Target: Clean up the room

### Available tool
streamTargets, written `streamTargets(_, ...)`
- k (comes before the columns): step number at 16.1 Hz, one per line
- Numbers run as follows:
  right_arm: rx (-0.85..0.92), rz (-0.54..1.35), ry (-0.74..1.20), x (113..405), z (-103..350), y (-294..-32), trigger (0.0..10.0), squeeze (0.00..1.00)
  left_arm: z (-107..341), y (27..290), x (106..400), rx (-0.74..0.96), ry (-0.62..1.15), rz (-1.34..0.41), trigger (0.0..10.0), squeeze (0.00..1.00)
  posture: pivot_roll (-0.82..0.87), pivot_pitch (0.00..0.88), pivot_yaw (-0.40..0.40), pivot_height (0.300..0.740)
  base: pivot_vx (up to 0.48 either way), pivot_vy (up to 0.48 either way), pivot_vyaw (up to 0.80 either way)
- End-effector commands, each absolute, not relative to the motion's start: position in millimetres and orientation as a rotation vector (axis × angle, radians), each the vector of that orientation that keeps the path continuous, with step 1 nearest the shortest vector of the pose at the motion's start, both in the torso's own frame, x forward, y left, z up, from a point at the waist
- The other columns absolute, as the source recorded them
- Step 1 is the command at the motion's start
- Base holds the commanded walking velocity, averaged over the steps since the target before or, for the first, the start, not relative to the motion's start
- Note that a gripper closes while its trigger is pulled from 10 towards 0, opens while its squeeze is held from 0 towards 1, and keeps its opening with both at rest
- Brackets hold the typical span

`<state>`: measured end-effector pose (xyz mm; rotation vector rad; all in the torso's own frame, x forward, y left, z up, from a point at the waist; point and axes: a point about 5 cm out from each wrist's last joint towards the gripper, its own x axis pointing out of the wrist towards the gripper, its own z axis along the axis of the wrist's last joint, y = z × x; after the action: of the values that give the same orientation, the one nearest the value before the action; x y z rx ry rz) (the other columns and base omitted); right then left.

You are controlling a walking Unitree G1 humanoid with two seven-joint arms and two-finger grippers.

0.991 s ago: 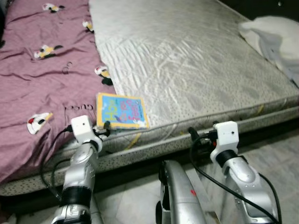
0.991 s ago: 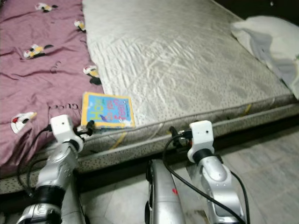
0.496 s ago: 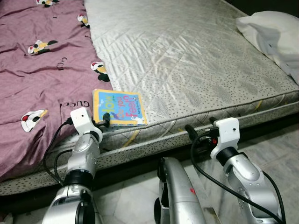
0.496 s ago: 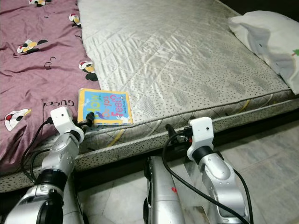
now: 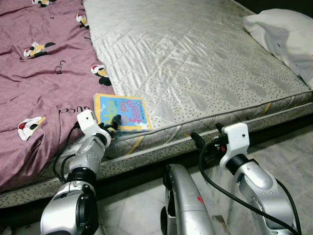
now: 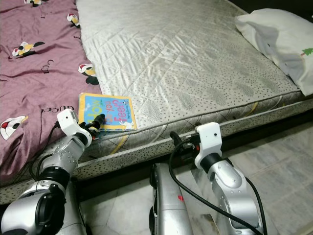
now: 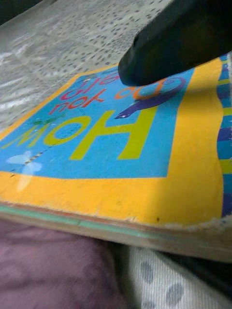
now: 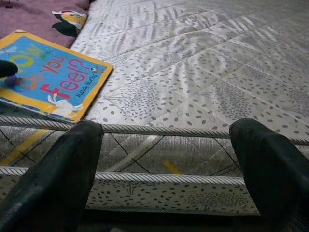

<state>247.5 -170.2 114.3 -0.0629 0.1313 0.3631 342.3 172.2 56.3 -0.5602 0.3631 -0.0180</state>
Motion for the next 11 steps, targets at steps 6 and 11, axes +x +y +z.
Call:
streamTargets(6, 0.084, 0.559, 0.164, 252.6, 123.6, -149.0, 10.0, 0.0, 58.5, 174.0, 345.2, -0.612, 0.374, -0.078, 0.0, 0.0, -0.23, 0.06, -0.086, 0.489, 0.0, 0.0, 0.0)
streamTargets(11, 0.077, 0.725, 0.194, 246.5, 124.5, -133.9, 10.0, 0.0, 58.5, 172.2, 344.6, -0.616, 0.374, -0.11, 0.0, 0.0, -0.2, 0.059, -0.079, 0.489, 0.0, 0.0, 0.0)
